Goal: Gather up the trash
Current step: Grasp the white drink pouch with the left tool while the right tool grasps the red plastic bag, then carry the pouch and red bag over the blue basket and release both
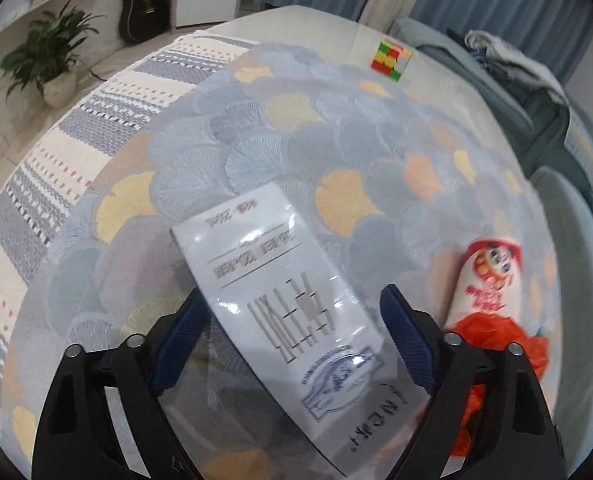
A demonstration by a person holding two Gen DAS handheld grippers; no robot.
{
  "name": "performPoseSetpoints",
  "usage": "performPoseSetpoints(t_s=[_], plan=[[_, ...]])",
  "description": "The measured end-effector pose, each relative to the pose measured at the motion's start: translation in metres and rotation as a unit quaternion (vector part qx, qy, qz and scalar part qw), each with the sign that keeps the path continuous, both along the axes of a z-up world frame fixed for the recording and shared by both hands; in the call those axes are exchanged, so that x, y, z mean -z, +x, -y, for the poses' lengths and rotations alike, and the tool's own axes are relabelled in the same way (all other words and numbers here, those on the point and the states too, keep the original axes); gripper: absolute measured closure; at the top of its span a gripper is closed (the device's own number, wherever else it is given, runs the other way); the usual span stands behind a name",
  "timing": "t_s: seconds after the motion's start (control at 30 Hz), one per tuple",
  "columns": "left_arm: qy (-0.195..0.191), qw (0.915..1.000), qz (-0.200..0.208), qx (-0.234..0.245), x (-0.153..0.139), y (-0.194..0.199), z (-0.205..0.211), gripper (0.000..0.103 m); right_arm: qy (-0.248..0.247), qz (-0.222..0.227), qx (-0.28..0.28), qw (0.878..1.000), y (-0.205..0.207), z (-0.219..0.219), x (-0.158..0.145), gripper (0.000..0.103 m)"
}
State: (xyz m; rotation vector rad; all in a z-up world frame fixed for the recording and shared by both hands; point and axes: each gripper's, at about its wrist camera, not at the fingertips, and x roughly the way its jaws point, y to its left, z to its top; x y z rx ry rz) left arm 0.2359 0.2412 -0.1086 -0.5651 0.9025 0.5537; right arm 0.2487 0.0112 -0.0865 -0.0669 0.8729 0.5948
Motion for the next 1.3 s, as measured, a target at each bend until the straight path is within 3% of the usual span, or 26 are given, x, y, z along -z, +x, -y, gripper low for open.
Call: performPoseSetpoints(t_s=[0.13, 0.2, 0.37, 0.5, 0.7, 0.83, 1.0, 1.3], plan=[[0.015, 0.9995, 0.005, 0.028, 0.0, -0.006, 0.006, 0.024, 0.002, 0.001, -0.013, 1.0, -0.003, -0.002, 0.001, 0.044], [0.017, 0.9989, 0.009, 0.043, -0.001, -0.011, 0.009, 0.033, 0.002, 0.006, -0.024, 1.0, -0.007, -0.003, -0.001, 0.059], [0.028, 0.9948, 0.023, 0.095, -0.009, -0.031, 0.026, 0.05, -0.001, 0.017, -0.034, 0.999, -0.022, 0.006, -0.008, 0.08], [0.01, 0.9908, 0.049, 0.125, -0.019, -0.052, 0.039, 0.051, 0.017, 0.026, -0.022, 0.999, -0.032, 0.033, -0.026, 0.082], [0.012, 0.9806, 0.106, 0.164, -0.062, -0.084, 0.074, 0.051, 0.07, 0.058, 0.032, 0.995, -0.055, 0.104, -0.079, 0.082], [0.014, 0.9671, 0.15, 0.205, -0.103, -0.093, 0.117, 0.051, 0.082, 0.089, 0.077, 0.99, -0.076, 0.16, -0.109, 0.082], [0.014, 0.9436, 0.19, 0.271, -0.142, -0.091, 0.195, 0.051, 0.054, 0.125, 0.135, 0.981, -0.102, 0.23, -0.134, 0.082], [-0.008, 0.9131, 0.196, 0.357, -0.147, -0.072, 0.324, 0.051, 0.052, 0.122, 0.253, 0.958, -0.128, 0.346, -0.139, 0.082]])
